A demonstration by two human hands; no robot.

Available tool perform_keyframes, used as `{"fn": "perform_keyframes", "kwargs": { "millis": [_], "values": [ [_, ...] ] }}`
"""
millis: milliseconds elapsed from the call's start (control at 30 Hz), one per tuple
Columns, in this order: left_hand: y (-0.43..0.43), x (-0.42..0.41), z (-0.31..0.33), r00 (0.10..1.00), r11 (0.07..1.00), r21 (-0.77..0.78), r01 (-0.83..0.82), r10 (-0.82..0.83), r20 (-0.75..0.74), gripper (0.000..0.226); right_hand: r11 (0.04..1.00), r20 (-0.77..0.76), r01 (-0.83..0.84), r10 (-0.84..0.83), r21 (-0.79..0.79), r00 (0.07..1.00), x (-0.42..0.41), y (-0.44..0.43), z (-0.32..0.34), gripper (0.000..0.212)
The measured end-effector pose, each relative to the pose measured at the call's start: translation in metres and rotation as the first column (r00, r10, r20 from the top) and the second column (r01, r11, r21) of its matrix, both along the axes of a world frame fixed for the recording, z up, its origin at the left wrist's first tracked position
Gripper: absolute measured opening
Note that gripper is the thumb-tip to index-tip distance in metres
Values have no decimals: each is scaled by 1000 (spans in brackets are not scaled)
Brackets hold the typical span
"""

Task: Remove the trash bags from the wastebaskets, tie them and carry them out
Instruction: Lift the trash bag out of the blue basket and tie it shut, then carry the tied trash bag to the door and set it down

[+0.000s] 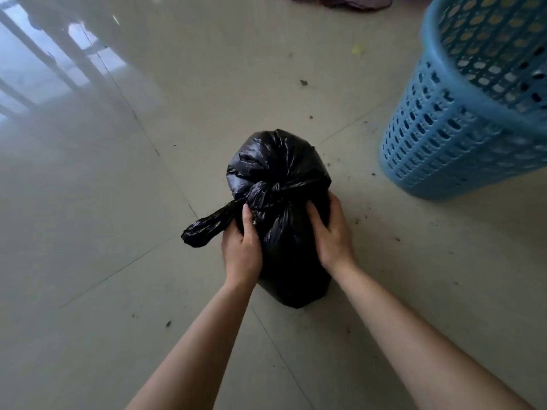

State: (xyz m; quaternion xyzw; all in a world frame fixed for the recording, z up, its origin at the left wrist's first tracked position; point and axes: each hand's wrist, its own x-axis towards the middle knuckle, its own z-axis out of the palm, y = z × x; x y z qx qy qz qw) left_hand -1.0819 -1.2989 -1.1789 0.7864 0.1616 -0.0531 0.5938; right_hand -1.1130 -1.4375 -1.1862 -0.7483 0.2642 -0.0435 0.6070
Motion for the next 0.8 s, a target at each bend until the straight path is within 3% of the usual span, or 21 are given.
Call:
{"fn": "perform_keyframes", "kwargs": {
  "millis": [133, 300, 467, 633, 800],
  "values": [
    [10, -28, -5, 999, 996, 83, -16, 11, 52, 31, 999, 20, 50, -50, 8, 999, -29, 9, -10, 46],
    [18, -61, 5, 996, 987, 136, -89, 89, 8, 32, 997, -48, 81, -81, 5, 996, -68, 24, -5, 31],
    [34, -97, 55, 995, 987, 160, -26, 41, -92, 41, 993, -136, 113, -115, -17, 984, -107, 46, 51, 34],
    [56, -112, 181, 998, 983, 181, 30, -21, -53, 35, 995, -153, 103, -105, -19, 983, -122, 57, 173, 32],
    [48, -56, 384, 994, 992, 122, 22, -35, 106, 27, 992, -38, 118, -116, 40, 992, -68, 46, 375, 28]
  ]
}}
